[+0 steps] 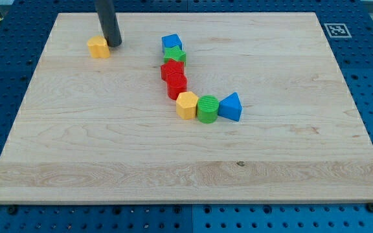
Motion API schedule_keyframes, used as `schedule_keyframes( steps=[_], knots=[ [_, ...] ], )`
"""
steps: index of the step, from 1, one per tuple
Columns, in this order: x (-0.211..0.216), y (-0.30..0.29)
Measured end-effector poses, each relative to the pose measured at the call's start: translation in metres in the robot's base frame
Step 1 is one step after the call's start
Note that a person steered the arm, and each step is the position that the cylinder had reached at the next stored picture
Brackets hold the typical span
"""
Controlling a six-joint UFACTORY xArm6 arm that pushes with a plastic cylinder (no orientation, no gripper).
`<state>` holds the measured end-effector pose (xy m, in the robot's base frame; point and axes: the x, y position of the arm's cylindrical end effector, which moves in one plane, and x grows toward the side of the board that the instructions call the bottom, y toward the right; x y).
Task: Slide the yellow heart to the top left
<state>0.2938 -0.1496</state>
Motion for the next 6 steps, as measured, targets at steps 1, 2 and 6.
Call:
schedule_keyframes(
  steps=[1, 2, 6],
  knots=[
    [0.031, 0.006],
    [0.051, 0.006],
    [-0.019, -0.045]
  ],
)
